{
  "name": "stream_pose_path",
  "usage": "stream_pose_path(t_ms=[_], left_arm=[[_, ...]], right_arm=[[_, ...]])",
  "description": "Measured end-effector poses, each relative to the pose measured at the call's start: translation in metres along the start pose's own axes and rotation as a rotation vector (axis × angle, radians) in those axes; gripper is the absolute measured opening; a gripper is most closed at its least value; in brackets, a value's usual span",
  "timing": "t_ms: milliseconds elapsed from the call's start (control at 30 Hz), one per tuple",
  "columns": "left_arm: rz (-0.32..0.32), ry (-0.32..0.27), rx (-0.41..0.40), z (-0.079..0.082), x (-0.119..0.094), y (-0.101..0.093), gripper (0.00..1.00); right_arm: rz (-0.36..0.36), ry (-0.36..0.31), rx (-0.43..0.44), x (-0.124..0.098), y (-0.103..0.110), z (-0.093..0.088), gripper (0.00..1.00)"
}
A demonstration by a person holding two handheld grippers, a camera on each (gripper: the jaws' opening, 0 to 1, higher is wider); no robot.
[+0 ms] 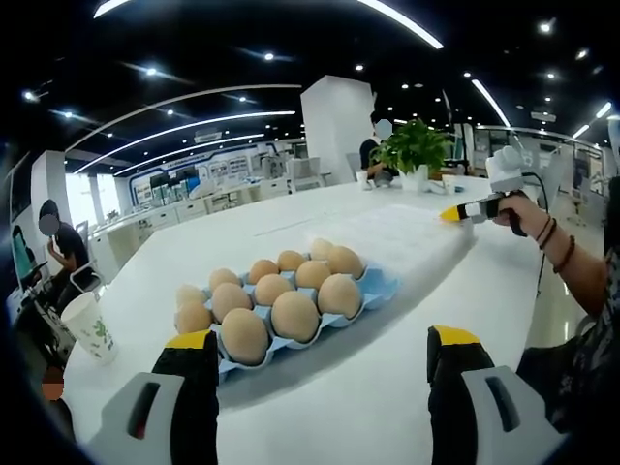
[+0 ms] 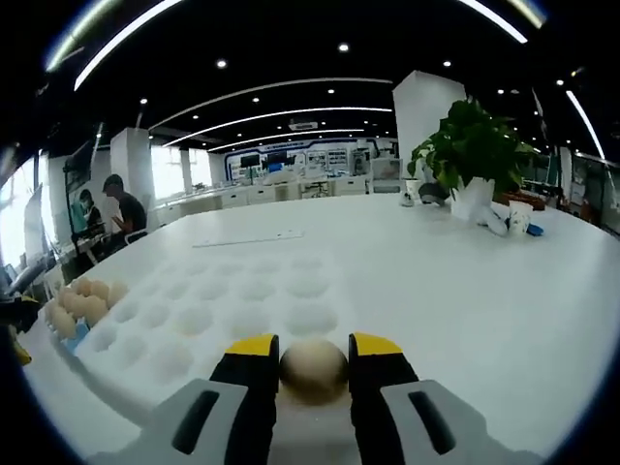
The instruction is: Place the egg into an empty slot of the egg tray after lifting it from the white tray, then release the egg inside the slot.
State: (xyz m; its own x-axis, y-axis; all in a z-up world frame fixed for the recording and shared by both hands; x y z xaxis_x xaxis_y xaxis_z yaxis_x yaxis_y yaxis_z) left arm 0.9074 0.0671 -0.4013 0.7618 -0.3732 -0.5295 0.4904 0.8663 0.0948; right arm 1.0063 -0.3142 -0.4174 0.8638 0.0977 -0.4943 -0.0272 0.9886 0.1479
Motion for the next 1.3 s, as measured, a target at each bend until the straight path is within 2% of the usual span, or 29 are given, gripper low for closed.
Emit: stream_pose_path(t_ms=[33,100,133,200,233,267,567,1000,1300], left_arm=[[0.001,0.002,0.001,0.000,0.000,0.000,0.91],[0.004,0.005,0.001,-0.001,0.001,0.000,0.91],[0.003,0.005,0.001,-0.001,0.001,0.000,0.91],[-0.002,0.001,-0.003,-0.001,0.001,-0.001,0.91],[-0.003,0.000,-0.003,-0.001,0.002,-0.002,0.91],[-0.004,-0.001,-0.002,-0.001,0.002,-0.002,0.91],[-0.001,0.000,-0.001,-0.002,0.001,-0.002,0.91],[-0.003,-0.008,0.000,-0.001,0.001,-0.002,0.91],[-0.007,-0.014,0.002,0.001,0.004,-0.001,0.91]], right_arm=[[-0.005,-0.009,0.005,-0.001,-0.002,0.001,0.29],[-0.067,-0.029,-0.070,-0.006,-0.007,0.005,0.29],[-0.075,-0.038,-0.086,-0.008,-0.006,0.006,0.29],[-0.054,-0.041,-0.074,-0.009,-0.003,0.006,0.29],[-0.012,-0.048,-0.041,-0.008,0.002,0.006,0.29],[-0.003,-0.049,-0.020,-0.009,0.002,0.006,0.29],[0.014,-0.083,0.004,-0.017,0.005,0.012,0.29],[0.035,-0.115,-0.022,-0.020,0.017,0.024,0.29],[0.087,-0.126,-0.044,-0.022,0.040,0.030,0.29]])
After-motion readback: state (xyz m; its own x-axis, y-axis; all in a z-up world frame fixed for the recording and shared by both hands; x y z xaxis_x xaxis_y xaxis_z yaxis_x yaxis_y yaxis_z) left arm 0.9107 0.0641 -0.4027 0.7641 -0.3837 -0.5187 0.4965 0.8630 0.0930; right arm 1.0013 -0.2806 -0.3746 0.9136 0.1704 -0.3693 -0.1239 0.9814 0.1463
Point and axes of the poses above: the point that each gripper's makers call its tool centre point, and the gripper's own axes: x roughly forward along the fingers, y roughly to its left, z roughly out of its top, the point moved 2 cm from there along -x, roughly backward along the fingers, and after that the axes turned 12 degrees about y, right-handed, at the moved point
